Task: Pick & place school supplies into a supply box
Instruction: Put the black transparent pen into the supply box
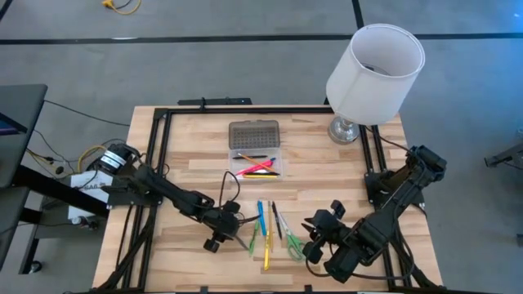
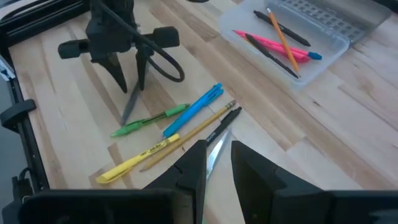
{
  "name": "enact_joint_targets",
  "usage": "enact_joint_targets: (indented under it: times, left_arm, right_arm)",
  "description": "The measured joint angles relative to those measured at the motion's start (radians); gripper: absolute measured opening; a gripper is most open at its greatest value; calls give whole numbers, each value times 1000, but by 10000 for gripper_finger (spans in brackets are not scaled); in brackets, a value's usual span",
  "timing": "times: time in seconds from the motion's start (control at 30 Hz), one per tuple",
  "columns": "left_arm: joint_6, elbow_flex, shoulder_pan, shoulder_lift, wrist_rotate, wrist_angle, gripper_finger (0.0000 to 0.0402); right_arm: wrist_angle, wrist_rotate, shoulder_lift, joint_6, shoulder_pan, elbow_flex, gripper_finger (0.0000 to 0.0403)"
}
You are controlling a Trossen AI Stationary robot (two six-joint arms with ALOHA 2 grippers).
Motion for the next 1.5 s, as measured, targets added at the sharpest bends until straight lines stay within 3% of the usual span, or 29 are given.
enact_joint_targets:
  times: [0.3, 0.77, 1.27, 1.5]
  left_arm:
    - [-164, 5, -4, 22, -81, -81, 132]
    - [-415, 6, -22, 20, -118, -135, 129]
    - [-682, 7, -43, 16, -137, -184, 17]
    - [-693, 10, -45, 12, -81, -189, 45]
  right_arm:
    - [0, -2, 0, 0, 0, 0, 68]
    - [-21, -2, 0, -7, 0, 0, 68]
    - [-46, -2, 0, -8, 0, 0, 68]
    - [-47, -2, 0, -8, 0, 0, 68]
